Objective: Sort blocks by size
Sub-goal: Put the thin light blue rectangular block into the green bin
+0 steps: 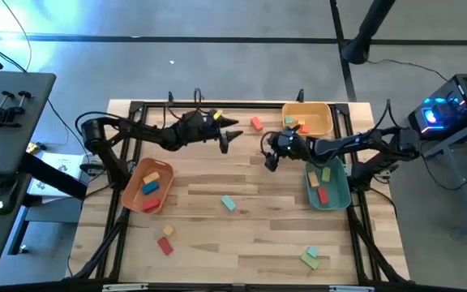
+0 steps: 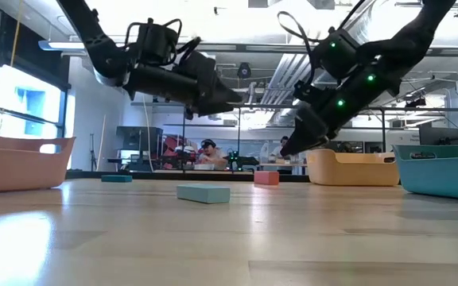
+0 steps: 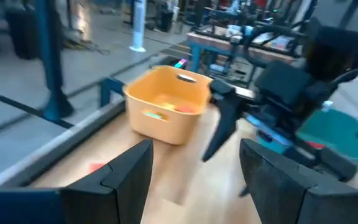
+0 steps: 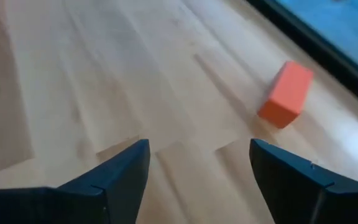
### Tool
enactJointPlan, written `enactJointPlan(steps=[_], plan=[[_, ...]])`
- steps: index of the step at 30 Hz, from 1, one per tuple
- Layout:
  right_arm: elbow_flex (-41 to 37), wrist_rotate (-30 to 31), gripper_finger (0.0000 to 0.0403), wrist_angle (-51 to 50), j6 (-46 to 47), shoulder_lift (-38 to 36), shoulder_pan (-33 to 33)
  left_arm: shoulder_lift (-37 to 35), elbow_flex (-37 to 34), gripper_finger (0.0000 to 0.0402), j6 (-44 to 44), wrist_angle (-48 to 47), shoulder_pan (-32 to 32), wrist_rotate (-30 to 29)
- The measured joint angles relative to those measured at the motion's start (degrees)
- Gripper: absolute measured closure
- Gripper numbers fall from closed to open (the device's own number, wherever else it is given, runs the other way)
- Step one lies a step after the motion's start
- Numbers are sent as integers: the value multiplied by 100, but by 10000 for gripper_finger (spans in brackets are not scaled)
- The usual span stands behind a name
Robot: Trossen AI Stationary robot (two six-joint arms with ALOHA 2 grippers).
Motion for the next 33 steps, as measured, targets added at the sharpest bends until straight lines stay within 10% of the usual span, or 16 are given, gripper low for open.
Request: enactJointPlan(steps=[20, 27, 33], plan=[[1, -709, 126, 734, -1202, 93, -330, 2, 227, 174, 1581, -138, 246, 433], [1, -700, 126, 529, -653, 85, 124, -336, 232, 174, 1922, -611, -611, 892], [0, -334, 126, 477, -222, 71, 1014, -816, 229, 174, 2639, -2156, -1709, 53]])
